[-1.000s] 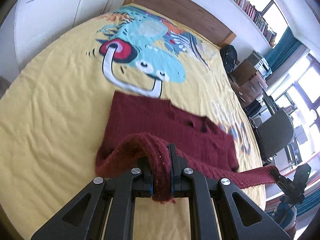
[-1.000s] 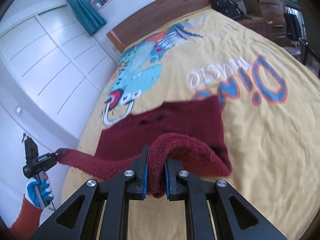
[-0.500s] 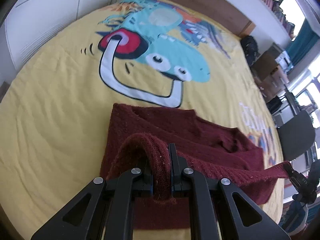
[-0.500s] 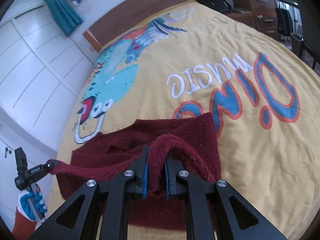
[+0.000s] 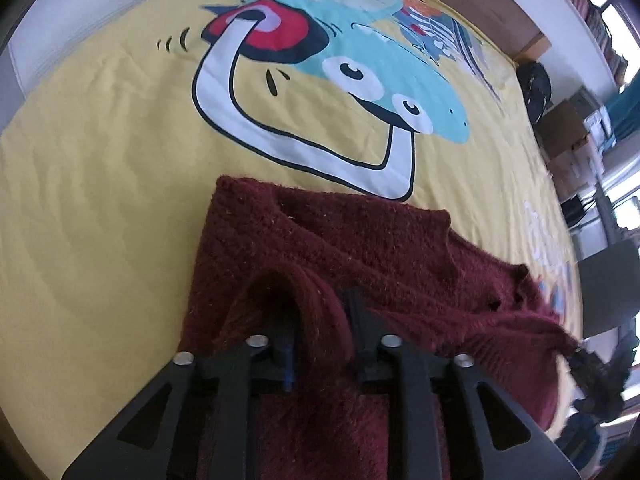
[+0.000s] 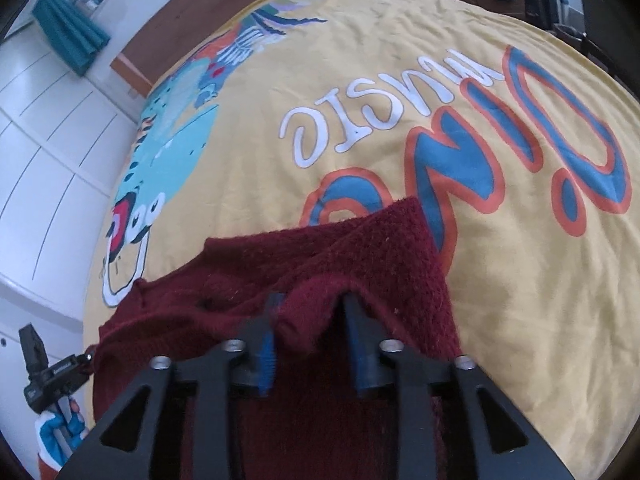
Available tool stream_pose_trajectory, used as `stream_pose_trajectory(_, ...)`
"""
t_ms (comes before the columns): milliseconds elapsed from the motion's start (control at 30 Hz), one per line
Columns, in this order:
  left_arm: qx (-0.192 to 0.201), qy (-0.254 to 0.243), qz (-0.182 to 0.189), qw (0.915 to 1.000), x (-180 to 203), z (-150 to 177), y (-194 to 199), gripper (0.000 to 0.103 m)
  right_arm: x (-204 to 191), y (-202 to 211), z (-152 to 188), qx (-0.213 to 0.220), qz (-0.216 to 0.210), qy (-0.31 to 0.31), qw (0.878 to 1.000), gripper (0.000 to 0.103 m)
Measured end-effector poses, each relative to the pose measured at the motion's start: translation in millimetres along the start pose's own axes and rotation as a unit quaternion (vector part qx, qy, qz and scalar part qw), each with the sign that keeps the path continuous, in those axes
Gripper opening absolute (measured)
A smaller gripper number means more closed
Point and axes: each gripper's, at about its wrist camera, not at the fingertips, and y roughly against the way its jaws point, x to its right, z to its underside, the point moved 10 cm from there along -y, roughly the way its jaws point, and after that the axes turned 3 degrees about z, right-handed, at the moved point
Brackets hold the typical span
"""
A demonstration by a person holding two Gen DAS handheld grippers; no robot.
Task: Fold small clothes
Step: 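Lay the hem on the sweater and open both tools, then withdraw both open tools up from the folded sweater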
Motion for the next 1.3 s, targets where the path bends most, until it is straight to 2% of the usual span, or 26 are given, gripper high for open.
stream_pose_trajectory(67, 0.002, 0.024, 0.027, 0.9994, -1.2, -2.0, 2.8, 0.03, 1.2, -0.6, -4.5, 0.002, 0.002, -0.003, 1.0, 0.058)
stream_pose_trajectory(167, 0.002, 0.055, 0.058, 0.9968, -4.6, -6.3, 8.4, 0.033, 2.1, 3.8, -12.0, 0.006, -0.002, -0.006, 1.0, 0.058)
stream_pose_trajectory(233, 0.011, 0.059, 0.063, 0.9962, -5.4, -12.4, 17.3, 0.041, 2.5, 11.9, -16.4, 0.011, -0.005, -0.002, 1.0, 0.058)
stream_pose_trajectory(300, 0.03, 0.055, 0.056, 0.9964, -7.8, -20.6, 30.2, 0.054, 3.6, 19.6, -20.0, 0.017, -0.005, 0.002, 1.0, 0.058)
stream_pose_trajectory(400, 0.047, 0.047, 0.041, 0.9969, -12.5, -30.3, 49.6, 0.054, 5.0, 33.0, -25.3, 0.028, -0.003, 0.013, 1.0, 0.058)
stream_pose_trajectory(533, 0.067, -0.003, -0.012, 0.9977, -12.9, -32.4, 67.8, 0.054, -2.0, 40.5, -25.4, 0.035, 0.003, 0.044, 0.998, 0.058)
stream_pose_trajectory(600, 0.07, -0.028, -0.026, 0.9968, -6.3, -28.9, 69.2, 0.054, -8.8, 37.7, -20.6, 0.034, 0.005, 0.061, 0.998, 0.058)
stream_pose_trajectory(733, 0.06, -0.055, -0.022, 0.9964, 12.2, -9.1, 49.0, 0.054, -25.9, 23.4, 5.8, 0.016, -0.003, 0.096, 0.995, 0.058)
stream_pose_trajectory(833, 0.043, -0.084, -0.019, 0.9954, 24.4, 9.2, 26.7, 0.054, -32.7, 8.0, 31.2, -0.001, 0.011, 0.138, 0.99, 0.058)
stream_pose_trajectory(1000, 0.001, -0.125, -0.046, 0.9911, 22.4, 42.2, -14.2, 0.054, -14.8, -9.2, 53.0, -0.017, 0.04, 0.165, 0.985, 0.058)
stream_pose_trajectory(1100, 0.008, -0.131, -0.046, 0.9903, 22.0, 45.0, -10.0, 0.054, -8.1, -0.2, 49.3, -0.012, 0.044, 0.16, 0.986, 0.058)
stream_pose_trajectory(1300, 0.04, -0.153, -0.054, 0.9859, 25.5, 50.7, 29.7, 0.054, -11.8, 35.9, 51.8, 0.012, 0.039, 0.167, 0.985, 0.058)
